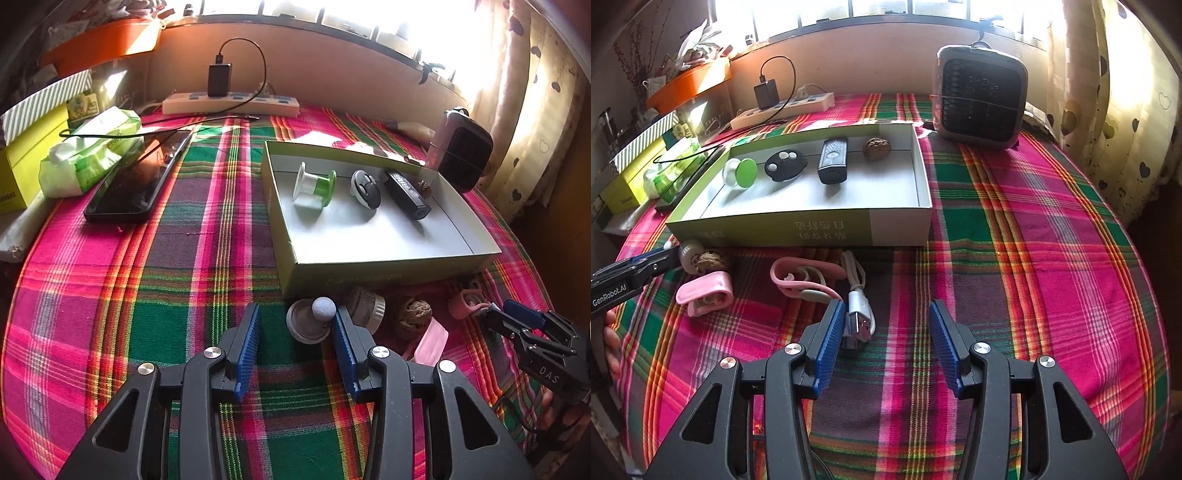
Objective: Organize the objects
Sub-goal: 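Grasp the white ball-topped knob with the left tool while the right tool grasps the white USB cable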
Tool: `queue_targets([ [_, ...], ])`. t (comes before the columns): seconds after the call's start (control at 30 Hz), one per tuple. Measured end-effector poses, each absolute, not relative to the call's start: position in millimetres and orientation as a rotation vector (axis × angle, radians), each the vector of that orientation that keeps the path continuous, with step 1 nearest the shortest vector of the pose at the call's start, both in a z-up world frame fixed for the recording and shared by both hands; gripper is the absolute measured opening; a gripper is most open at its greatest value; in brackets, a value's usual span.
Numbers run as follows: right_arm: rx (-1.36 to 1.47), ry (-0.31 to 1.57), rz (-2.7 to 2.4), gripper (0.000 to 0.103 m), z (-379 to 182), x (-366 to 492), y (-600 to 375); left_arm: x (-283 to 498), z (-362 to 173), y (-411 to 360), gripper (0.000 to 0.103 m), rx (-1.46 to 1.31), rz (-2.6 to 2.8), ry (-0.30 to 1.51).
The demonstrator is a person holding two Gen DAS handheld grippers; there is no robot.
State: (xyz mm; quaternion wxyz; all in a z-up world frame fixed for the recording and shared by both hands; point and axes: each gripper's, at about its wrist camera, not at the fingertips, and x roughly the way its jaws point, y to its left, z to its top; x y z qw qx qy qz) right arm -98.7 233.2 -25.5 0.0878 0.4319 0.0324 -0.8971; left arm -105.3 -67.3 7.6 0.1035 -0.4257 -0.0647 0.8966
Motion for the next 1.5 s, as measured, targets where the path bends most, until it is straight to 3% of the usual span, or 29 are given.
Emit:
queue_targets([
  [0.8,1.258,0.163,-2.601,0.048,-28,-110,230,-113,8,-56,0.039,-1.269,2.663,-0.082],
  [1.07,1.251,0.151,-2.600,0.031,-27,-110,231,-114,9,-58,0.036,-1.262,2.664,-0.111],
  [1.3,1.249,0.154,-2.600,0.018,-27,-109,231,-114,8,-58,0.023,-1.261,2.658,-0.108],
  [1.5,1.249,0.146,-2.602,0.016,-27,-109,231,-113,7,-58,0.023,-1.259,2.659,-0.107],
])
